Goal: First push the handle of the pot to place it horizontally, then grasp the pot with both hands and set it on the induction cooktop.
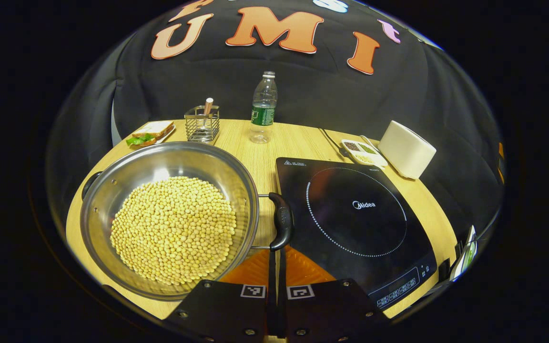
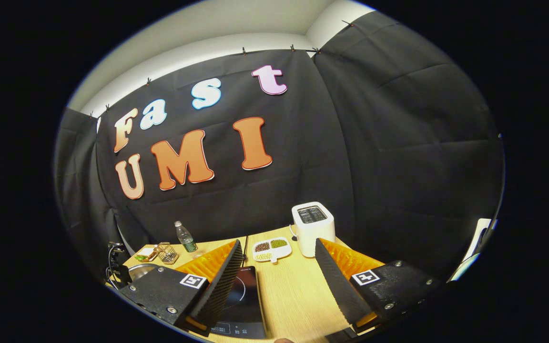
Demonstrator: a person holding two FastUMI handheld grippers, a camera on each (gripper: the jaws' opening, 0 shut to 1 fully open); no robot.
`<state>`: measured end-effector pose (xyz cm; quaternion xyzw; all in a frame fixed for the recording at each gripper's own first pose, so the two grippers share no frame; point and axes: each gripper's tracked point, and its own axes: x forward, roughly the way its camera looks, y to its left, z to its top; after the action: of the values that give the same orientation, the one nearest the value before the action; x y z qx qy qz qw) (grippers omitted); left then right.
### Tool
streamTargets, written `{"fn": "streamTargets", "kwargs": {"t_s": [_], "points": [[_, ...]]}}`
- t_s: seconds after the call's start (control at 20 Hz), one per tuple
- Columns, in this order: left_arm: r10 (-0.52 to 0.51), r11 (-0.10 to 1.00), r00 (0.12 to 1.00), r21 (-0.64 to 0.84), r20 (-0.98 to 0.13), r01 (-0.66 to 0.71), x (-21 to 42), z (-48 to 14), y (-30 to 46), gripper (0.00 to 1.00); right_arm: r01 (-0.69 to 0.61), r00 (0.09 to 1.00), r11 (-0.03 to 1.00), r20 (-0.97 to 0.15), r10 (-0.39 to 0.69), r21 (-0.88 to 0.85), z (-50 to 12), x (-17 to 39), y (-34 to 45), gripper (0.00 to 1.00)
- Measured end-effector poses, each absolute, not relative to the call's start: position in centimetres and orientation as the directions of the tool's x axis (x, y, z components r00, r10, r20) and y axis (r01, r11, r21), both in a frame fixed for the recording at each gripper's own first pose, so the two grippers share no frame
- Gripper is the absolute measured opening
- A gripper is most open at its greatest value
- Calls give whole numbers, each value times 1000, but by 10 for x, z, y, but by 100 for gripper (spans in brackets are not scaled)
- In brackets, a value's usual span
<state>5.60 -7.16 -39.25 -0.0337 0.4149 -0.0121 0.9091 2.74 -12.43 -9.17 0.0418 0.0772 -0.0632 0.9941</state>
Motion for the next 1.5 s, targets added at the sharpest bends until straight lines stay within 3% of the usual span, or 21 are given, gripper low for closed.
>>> {"fn": "streamTargets", "kwargs": {"t_s": [0.1, 0.2, 0.35, 0.4, 0.8, 0.95, 1.0, 1.05, 1.2, 1.25, 1.5], "points": [[-48, 998, 656, -66, -753, -2, 59, -394, -72, 1, 134, 980, 988, -161, -121, 73, -92, 28, -125, 95], [-46, 998, 655, -59, -754, 2, 62, -395, -73, 1, 136, 979, 988, -164, -122, 72, -94, 31, -125, 100], [-46, 998, 656, -59, -754, 3, 67, -395, -73, 1, 138, 977, 988, -171, -125, 65, -97, 33, -124, 100], [-47, 998, 656, -58, -754, 5, 69, -395, -74, 1, 139, 977, 988, -174, -126, 63, -98, 33, -123, 95], [-55, 998, 664, -41, -746, 37, 64, -386, -79, 2, 133, 976, 990, -179, -122, 50, -94, 30, -105, 95], [-40, 998, 724, 0, -689, 55, 59, -355, -66, 2, 108, 980, 993, -175, -99, 40, -88, 25, -84, 95], [-19, 998, 752, 34, -659, 55, 59, -342, -57, 2, 101, 981, 994, -170, -94, 33, -85, 23, -77, 100], [-5, 997, 776, 59, -630, 55, 57, -329, -48, 2, 93, 983, 995, -163, -88, 27, -82, 20, -69, 95], [10, 994, 829, 96, -559, 52, 44, -292, -23, 2, 71, 987, 997, -144, -67, 23, -78, 17, -43, 95], [22, 994, 842, 103, -539, 40, 39, -282, -11, 2, 59, 988, 998, -146, -55, 23, -80, 17, -31, 100], [110, 992, 882, 112, -458, -65, 15, -247, 62, 2, -28, 986, 999, -163, 34, 39, -101, 18, 38, 95]]}}
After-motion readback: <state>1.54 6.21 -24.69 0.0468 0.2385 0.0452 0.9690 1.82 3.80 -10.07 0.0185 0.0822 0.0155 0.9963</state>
